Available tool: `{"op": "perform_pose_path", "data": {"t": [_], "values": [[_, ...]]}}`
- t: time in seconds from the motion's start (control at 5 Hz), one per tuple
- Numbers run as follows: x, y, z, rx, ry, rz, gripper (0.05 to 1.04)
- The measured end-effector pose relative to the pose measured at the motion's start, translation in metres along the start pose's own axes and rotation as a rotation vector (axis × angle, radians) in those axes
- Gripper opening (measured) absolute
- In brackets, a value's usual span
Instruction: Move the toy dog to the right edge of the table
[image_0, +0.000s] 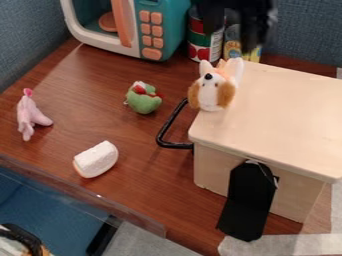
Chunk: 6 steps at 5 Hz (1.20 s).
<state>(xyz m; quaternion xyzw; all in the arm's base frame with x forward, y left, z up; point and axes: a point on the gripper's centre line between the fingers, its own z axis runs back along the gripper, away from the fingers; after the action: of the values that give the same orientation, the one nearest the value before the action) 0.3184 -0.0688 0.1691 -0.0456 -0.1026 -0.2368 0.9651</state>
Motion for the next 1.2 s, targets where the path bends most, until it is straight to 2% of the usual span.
{"op": "perform_pose_path", "data": {"t": [0.4, 0.6, 0.8, 1.0, 1.2], "values": [[-0.013, 0.001, -0.045, 0.03, 0.188, 0.004, 1.001], [-0.015, 0.004, -0.053, 0.036, 0.219, 0.026, 0.95], [-0.014, 0.01, -0.052, 0.056, 0.247, 0.02, 0.672], [-0.016, 0.028, -0.04, 0.029, 0.198, 0.096, 0.407], [-0.024, 0.062, -0.013, 0.065, 0.122, 0.202, 0.274]]}}
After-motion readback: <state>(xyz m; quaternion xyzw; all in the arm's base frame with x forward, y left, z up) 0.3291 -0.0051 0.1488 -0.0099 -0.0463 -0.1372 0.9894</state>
